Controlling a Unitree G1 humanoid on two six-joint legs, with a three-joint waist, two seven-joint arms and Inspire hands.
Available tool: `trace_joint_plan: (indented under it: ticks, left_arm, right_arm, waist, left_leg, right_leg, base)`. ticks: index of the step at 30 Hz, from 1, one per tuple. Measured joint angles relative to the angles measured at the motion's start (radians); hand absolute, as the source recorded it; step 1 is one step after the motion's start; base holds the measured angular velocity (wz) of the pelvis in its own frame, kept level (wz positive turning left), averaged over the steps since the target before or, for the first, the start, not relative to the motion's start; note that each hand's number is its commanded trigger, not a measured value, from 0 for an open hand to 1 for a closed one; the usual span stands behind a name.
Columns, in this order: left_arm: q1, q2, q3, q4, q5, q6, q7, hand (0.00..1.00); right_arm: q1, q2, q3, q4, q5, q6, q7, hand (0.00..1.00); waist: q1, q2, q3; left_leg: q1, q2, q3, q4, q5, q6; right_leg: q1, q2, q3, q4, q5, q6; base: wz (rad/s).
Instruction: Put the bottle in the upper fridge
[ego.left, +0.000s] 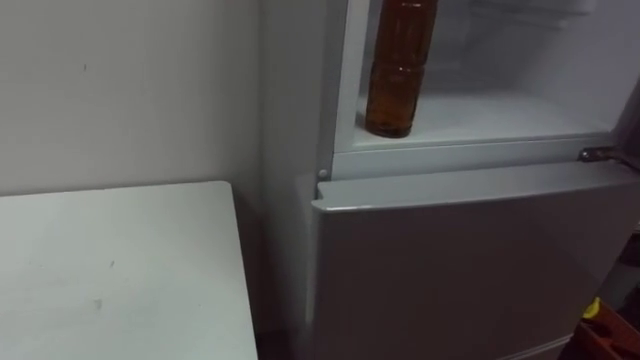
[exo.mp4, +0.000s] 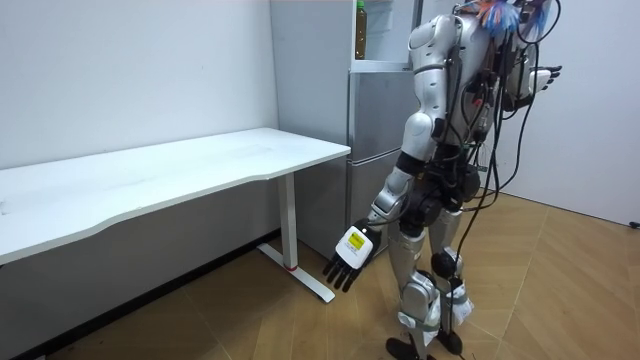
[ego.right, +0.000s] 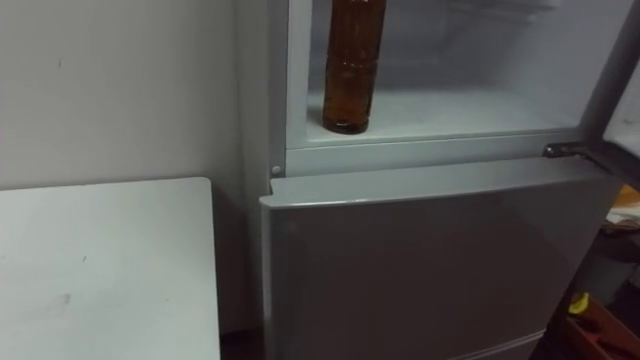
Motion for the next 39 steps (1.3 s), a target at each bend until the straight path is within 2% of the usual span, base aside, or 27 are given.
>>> trace_joint_plan:
  ticks: [4, 7, 13, 19, 24, 29, 31, 39]
  left_arm:
    - [0.001, -0.003, 0.014, 0.005, -0.001, 0.014, -0.002, 0.0]
    - [0.001, -0.003, 0.018, 0.005, 0.0, 0.014, -0.003, 0.0]
    - [0.001, -0.003, 0.019, 0.005, 0.009, 0.013, -0.008, 0.0]
    - [0.001, -0.004, 0.036, 0.012, 0.009, 0.005, -0.023, 0.0]
    - [-0.005, -0.009, 0.057, 0.045, 0.01, -0.026, -0.019, 0.0]
    - [0.004, -0.01, 0.057, 0.069, 0.01, -0.027, -0.013, 0.0]
    - [0.007, -0.01, 0.057, 0.08, 0.01, -0.027, -0.013, 0.0]
    - [0.006, -0.015, 0.057, 0.101, 0.01, -0.047, -0.011, 0.0]
  right_arm:
    - [0.0, 0.001, 0.0, -0.027, 0.0, 0.04, 0.0, 0.0]
    - [0.0, 0.001, 0.0, -0.036, 0.0, 0.041, 0.0, 0.0]
    - [0.0, 0.001, 0.0, -0.046, 0.0, 0.045, 0.0, 0.0]
    - [0.0, 0.001, 0.015, -0.106, 0.0, 0.107, -0.032, 0.0]
    - [0.0, 0.002, 0.059, -0.127, -0.001, 0.108, -0.043, 0.0]
    - [0.0, 0.021, 0.064, -0.176, -0.002, 0.129, -0.05, 0.0]
    - [0.0, 0.021, 0.092, -0.206, -0.001, 0.138, -0.069, 0.0]
    - [0.0, 0.021, 0.129, -0.224, -0.002, 0.139, -0.07, 0.0]
  waist:
    - [-0.015, 0.0, 0.0]
    - [-0.015, 0.0, 0.0001]
    - [-0.016, 0.0, 0.0001]
    - [-0.009, -0.001, 0.0004]
    - [0.003, -0.002, 0.0013]
    - [0.008, 0.001, 0.0029]
    - [0.009, 0.001, 0.0032]
    - [0.014, 0.004, 0.0056]
  left_leg:
    - [0.002, -0.005, -0.011, 0.0, 0.0, 0.0]
    - [0.009, -0.007, -0.015, 0.0, 0.0, 0.0]
    - [0.007, -0.008, -0.017, 0.0, 0.0, 0.0]
    - [0.014, -0.009, -0.009, 0.0, 0.0, 0.0]
    - [0.026, -0.009, 0.008, 0.0, -0.002, -0.005]
    - [0.024, -0.007, 0.01, 0.001, -0.002, -0.008]
    - [0.026, -0.008, 0.009, 0.001, -0.002, -0.008]
    - [0.027, -0.007, 0.009, 0.004, -0.001, -0.01]
  right_leg:
    - [0.001, -0.002, -0.003, 0.005, -0.006, 0.001]
    - [-0.001, -0.007, -0.003, 0.02, -0.019, 0.002]
    - [-0.003, -0.006, -0.005, 0.023, -0.021, 0.001]
    - [-0.018, -0.011, 0.006, 0.057, -0.035, -0.001]
    - [-0.02, -0.006, 0.029, 0.071, -0.042, -0.004]
    - [-0.024, -0.003, 0.029, 0.073, -0.04, -0.007]
    - [-0.032, -0.006, 0.031, 0.088, -0.044, -0.012]
    - [-0.033, -0.003, 0.038, 0.091, -0.043, -0.013]
  base:
    - [0.05]
    - [0.0]
    - [0.0]
    - [-0.06]
    - [-0.13]
    - [-0.03]
    - [-0.13]
    - [-0.02]
